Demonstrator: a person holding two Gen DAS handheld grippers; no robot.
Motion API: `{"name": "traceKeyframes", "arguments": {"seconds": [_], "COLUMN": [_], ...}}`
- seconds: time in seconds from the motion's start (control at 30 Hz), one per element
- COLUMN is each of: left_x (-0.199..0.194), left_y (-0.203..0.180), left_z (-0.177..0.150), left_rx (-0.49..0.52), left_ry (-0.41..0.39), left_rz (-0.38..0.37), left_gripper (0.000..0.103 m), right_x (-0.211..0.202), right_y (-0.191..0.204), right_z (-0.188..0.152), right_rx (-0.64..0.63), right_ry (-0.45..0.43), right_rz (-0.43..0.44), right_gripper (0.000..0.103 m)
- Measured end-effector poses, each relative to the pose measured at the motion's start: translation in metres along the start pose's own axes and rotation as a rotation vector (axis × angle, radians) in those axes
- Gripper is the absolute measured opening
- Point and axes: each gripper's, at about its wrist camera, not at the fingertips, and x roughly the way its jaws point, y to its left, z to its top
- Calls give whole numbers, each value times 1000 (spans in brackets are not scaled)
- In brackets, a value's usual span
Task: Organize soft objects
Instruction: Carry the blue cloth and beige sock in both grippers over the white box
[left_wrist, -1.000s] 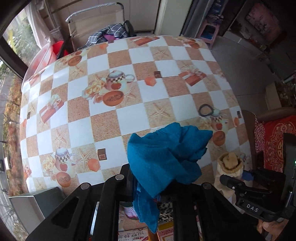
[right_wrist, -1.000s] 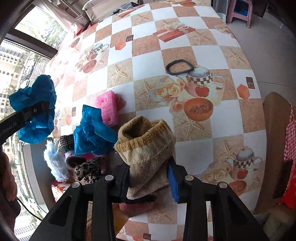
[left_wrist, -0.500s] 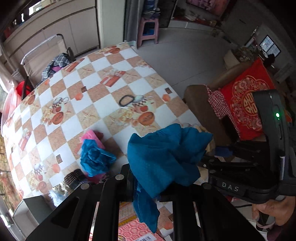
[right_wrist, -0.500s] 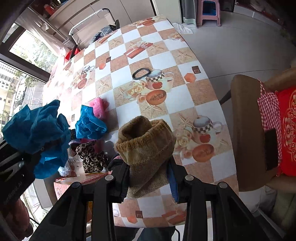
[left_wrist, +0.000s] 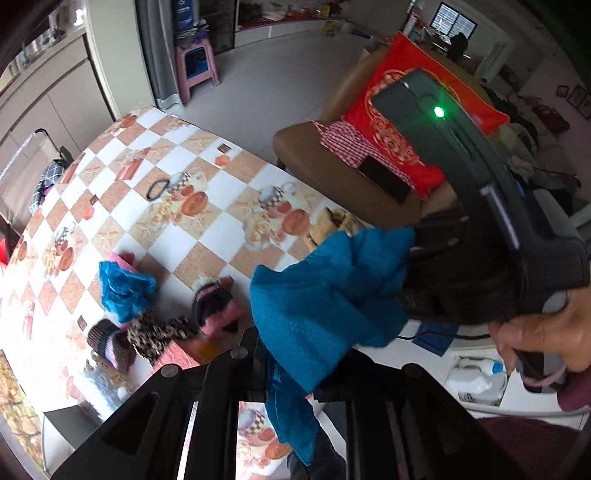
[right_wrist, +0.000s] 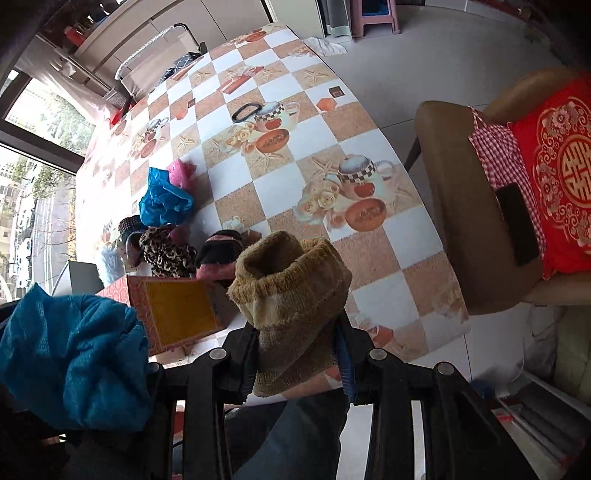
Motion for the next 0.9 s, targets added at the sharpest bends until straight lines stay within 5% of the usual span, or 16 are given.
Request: {"name": "traceKeyframes", "arguments": {"seconds": [0.47,0.9], "left_x": [-26,-49], "left_y": [-2,58], "left_z": [-93,-168], "left_rx": [65,-168], "left_ry": [40,37], "left_rz": [-50,46], "left_gripper": [16,16], "right_x": [13,34], "right_y": [40,137], "right_z": [-70,-104], "right_rx": [-101,-427], "right_ry": [81,176], "right_rz": [62,101], "right_gripper": [38,38]}}
